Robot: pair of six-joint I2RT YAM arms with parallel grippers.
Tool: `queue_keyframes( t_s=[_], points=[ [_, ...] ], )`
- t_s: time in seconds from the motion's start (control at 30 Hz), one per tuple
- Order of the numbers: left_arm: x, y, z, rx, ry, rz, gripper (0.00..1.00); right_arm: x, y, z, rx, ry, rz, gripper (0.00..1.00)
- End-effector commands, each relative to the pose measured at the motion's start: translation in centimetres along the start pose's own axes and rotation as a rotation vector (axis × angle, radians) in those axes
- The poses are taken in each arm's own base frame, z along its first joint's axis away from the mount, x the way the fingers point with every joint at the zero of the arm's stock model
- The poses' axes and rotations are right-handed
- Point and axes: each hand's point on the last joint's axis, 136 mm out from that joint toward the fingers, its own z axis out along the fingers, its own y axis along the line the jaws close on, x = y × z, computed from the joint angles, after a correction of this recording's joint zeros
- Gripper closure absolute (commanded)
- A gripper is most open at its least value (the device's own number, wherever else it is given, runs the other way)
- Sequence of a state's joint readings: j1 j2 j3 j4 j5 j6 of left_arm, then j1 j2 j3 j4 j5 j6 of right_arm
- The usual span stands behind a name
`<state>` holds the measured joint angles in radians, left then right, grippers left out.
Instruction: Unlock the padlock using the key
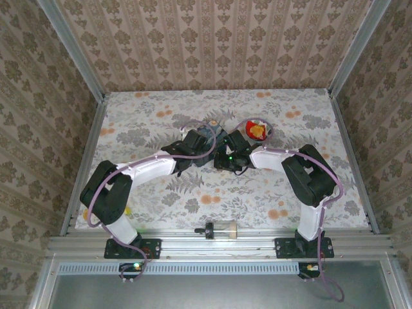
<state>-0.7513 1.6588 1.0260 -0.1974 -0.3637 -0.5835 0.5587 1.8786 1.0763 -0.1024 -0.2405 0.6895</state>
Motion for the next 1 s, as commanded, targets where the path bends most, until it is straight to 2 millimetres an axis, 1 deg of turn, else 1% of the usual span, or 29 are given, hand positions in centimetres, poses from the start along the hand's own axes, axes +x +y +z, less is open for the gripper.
queue_keyframes(
  t_s=[0.0,0.27,0.63,0.97],
  points=[
    [2.4,1.3,-0.2,-0.036,0.075,0.04,0.0,-2.4,1.5,-0.4,-0.052,-0.067,0.018,0.92],
    [2.6,1.4,-0.1,-0.033,0.082,0.042,0.0,-3.2,1.3,-0.5,-0.052,-0.09,0.044,0.92],
    [3.2,1.2,0.4,0.01,0.099,0.001,0.0,-3.9,1.2,-0.1,-0.053,-0.102,0.067,0.93],
    [3.2,1.0,0.3,0.026,0.099,-0.002,0.01,-4.6,1.0,0.3,-0.057,-0.115,0.089,0.93]
  ],
)
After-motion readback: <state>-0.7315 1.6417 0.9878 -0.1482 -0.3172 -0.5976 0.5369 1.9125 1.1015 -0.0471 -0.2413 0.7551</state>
